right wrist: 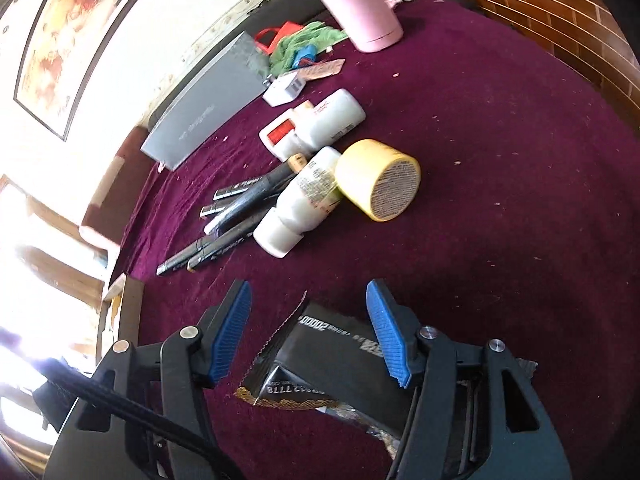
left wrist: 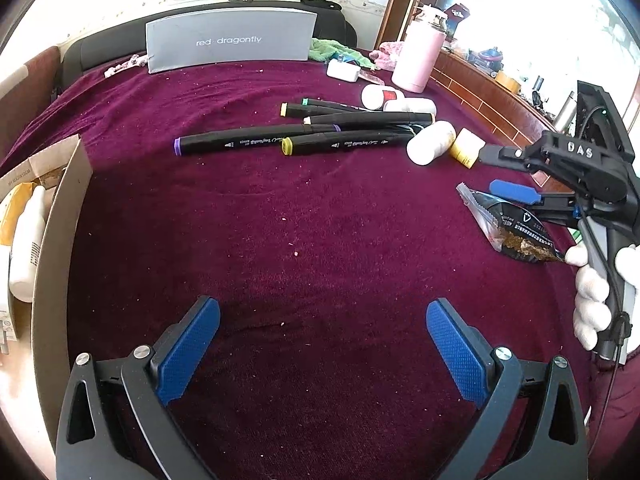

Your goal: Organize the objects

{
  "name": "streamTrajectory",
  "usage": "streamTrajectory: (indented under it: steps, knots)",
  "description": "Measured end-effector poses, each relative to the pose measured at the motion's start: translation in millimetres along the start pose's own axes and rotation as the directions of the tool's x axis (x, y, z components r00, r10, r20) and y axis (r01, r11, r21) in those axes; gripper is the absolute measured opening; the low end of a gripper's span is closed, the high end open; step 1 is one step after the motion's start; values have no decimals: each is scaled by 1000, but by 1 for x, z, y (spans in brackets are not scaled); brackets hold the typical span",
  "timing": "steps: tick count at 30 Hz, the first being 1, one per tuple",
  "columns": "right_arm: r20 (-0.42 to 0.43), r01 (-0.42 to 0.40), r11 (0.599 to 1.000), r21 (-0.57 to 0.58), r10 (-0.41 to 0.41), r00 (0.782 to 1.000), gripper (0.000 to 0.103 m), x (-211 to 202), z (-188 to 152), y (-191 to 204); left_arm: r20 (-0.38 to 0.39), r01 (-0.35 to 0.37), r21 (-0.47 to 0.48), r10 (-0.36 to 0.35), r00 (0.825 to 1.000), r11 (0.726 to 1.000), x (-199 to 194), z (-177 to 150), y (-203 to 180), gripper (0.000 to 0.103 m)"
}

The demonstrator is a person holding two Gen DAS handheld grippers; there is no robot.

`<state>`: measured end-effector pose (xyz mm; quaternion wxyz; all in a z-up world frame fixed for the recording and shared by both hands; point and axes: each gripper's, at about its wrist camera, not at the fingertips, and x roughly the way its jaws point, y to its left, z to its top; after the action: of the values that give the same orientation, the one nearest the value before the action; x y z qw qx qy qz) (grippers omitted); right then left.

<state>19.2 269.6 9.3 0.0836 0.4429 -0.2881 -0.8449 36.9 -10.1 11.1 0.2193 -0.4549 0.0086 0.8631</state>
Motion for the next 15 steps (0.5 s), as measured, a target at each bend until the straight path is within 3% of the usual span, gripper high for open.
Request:
streamTrajectory:
  steps: [11,15]
  knots:
    - [113,-36,999,17,34,993,64,-10,17,30,-19,-60,40,61,998,997,5,-1,-8,101]
    - [125,5,1000,8,-6,992,64,5,25,45,-26,-80,55,82,996,995,6,0,-10,101]
